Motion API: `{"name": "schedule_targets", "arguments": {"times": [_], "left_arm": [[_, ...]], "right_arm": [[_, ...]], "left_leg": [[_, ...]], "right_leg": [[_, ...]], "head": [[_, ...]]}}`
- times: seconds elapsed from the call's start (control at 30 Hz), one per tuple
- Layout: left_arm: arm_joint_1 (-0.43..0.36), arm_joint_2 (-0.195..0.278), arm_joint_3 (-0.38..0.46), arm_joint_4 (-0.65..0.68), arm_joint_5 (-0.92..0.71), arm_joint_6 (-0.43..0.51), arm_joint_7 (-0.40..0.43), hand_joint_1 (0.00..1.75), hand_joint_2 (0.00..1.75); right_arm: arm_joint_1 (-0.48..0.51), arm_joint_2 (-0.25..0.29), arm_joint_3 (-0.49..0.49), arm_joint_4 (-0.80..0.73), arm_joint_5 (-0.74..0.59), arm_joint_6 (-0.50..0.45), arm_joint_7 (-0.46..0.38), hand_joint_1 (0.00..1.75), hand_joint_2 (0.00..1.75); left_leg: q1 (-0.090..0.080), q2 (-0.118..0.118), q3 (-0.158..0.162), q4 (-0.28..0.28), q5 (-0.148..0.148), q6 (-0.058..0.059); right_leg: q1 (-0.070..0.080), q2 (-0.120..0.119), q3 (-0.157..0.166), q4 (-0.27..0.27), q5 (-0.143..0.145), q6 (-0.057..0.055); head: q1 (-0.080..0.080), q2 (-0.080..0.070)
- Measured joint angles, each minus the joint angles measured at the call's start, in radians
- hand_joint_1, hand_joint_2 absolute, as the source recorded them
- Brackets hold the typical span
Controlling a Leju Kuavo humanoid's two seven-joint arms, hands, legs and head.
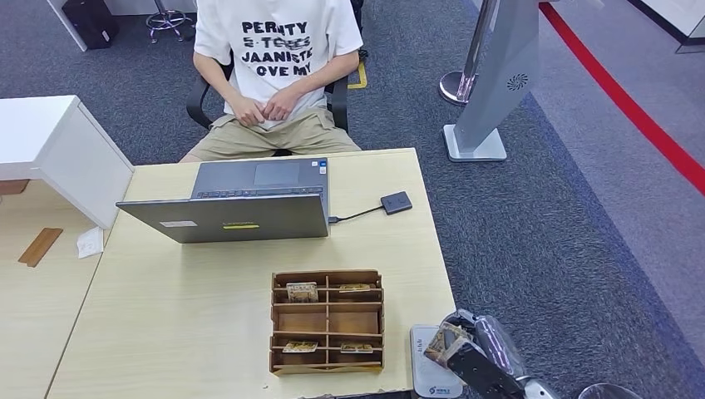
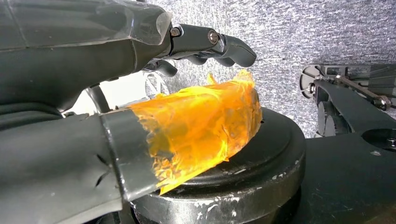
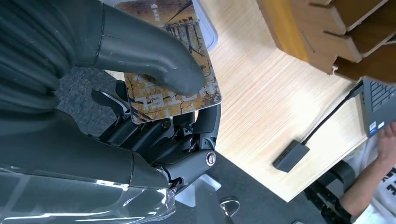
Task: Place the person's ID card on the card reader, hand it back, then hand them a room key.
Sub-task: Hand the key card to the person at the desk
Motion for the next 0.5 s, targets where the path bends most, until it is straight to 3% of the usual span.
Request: {"name": "schedule_targets", "arguments": {"times": [0.5], "left_arm": [[0.000,0.000,0.000,0.000,-0.011,-0.001,0.000,0.00,0.00]], "right_arm": [[-0.035,-0.009,0.067,0.032,0.038,-0.001,0.030,1.75,1.75]], "left_leg": [[0.000,0.000,0.000,0.000,0.000,0.000]], "right_leg": [[0.000,0.000,0.000,0.000,0.000,0.000]], "head": [[0.000,0.000]]}}
